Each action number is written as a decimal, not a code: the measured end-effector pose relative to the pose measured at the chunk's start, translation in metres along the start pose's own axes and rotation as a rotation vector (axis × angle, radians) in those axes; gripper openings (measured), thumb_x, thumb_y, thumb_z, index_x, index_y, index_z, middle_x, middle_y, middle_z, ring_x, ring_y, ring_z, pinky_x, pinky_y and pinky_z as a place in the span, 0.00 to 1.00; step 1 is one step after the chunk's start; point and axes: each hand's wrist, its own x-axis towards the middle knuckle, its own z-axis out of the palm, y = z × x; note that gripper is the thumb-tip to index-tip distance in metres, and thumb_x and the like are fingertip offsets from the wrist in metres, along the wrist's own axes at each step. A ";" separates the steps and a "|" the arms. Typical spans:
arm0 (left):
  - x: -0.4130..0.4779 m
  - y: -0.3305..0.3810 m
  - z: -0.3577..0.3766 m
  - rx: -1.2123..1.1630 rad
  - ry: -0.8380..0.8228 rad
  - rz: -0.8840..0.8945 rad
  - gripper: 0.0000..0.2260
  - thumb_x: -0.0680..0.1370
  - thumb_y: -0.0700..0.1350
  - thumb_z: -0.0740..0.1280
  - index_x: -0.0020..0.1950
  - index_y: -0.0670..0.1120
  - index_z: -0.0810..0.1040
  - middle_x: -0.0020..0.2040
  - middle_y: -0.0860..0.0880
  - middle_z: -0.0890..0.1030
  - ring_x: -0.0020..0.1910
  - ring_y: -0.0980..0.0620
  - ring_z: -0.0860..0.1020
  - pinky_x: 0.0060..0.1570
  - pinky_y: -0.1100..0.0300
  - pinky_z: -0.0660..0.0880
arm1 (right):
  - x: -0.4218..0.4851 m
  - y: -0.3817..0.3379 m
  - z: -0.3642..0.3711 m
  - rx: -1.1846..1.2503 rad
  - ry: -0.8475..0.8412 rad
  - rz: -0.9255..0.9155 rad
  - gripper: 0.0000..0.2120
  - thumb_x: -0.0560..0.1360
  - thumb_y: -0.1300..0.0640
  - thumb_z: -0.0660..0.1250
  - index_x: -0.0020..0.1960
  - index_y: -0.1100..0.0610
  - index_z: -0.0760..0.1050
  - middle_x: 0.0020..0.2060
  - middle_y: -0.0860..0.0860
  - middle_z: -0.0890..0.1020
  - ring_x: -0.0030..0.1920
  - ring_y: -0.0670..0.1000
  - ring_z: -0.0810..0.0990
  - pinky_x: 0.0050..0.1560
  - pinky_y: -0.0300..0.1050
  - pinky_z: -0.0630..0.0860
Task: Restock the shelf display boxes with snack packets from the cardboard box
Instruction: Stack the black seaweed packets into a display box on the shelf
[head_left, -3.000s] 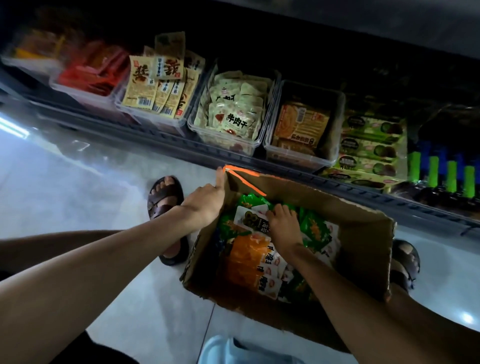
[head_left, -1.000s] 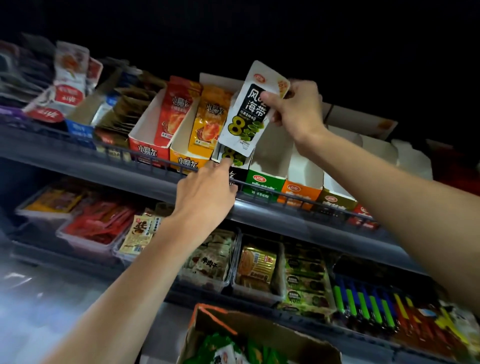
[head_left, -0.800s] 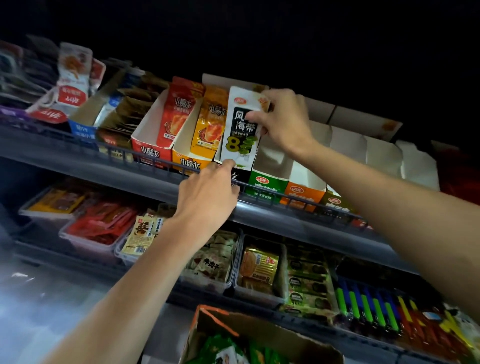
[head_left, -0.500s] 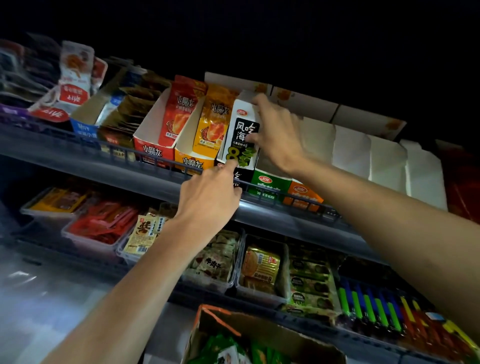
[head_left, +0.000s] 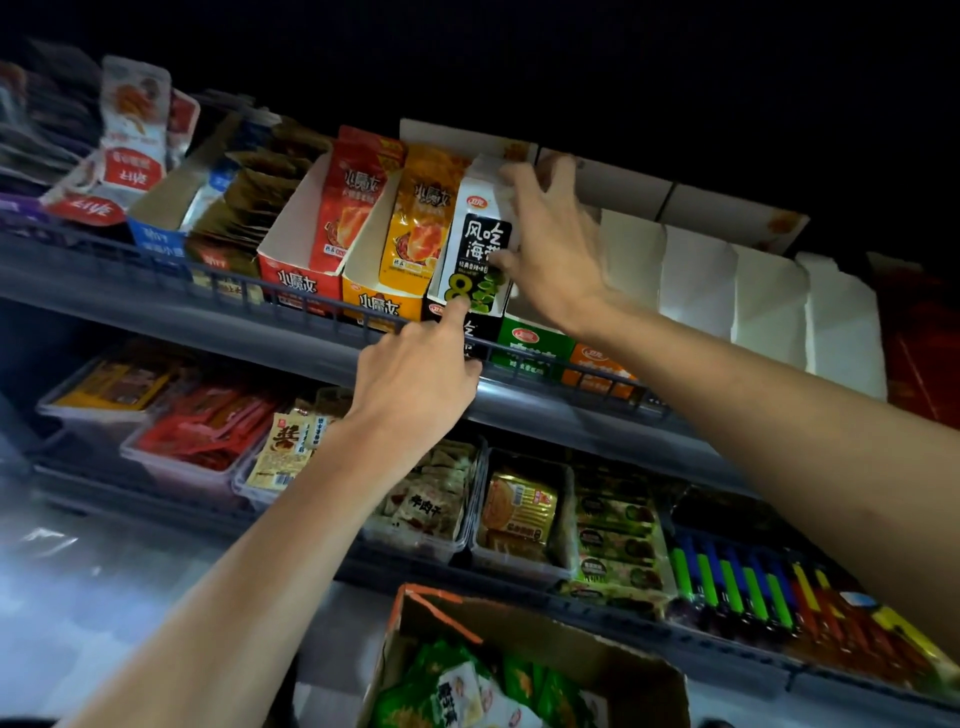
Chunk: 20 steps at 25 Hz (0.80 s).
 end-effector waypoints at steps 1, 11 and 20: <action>-0.002 0.001 0.000 0.002 -0.001 0.000 0.27 0.80 0.53 0.63 0.76 0.52 0.57 0.53 0.47 0.82 0.55 0.38 0.79 0.50 0.46 0.74 | -0.006 0.001 -0.003 0.026 0.013 -0.022 0.30 0.71 0.55 0.76 0.69 0.54 0.66 0.65 0.56 0.68 0.52 0.54 0.79 0.51 0.52 0.81; -0.032 0.017 0.024 -0.104 -0.025 0.228 0.18 0.79 0.49 0.66 0.68 0.53 0.69 0.50 0.52 0.82 0.50 0.45 0.80 0.46 0.51 0.75 | -0.160 0.038 -0.033 0.372 -0.261 -0.098 0.06 0.73 0.61 0.72 0.48 0.52 0.81 0.43 0.45 0.81 0.44 0.47 0.80 0.49 0.51 0.77; -0.097 -0.016 0.122 0.225 -0.819 0.218 0.12 0.78 0.54 0.65 0.59 0.51 0.73 0.53 0.48 0.80 0.43 0.49 0.77 0.38 0.57 0.71 | -0.348 0.078 0.029 0.449 -1.295 0.269 0.08 0.77 0.53 0.71 0.56 0.49 0.79 0.42 0.39 0.77 0.43 0.39 0.78 0.37 0.28 0.68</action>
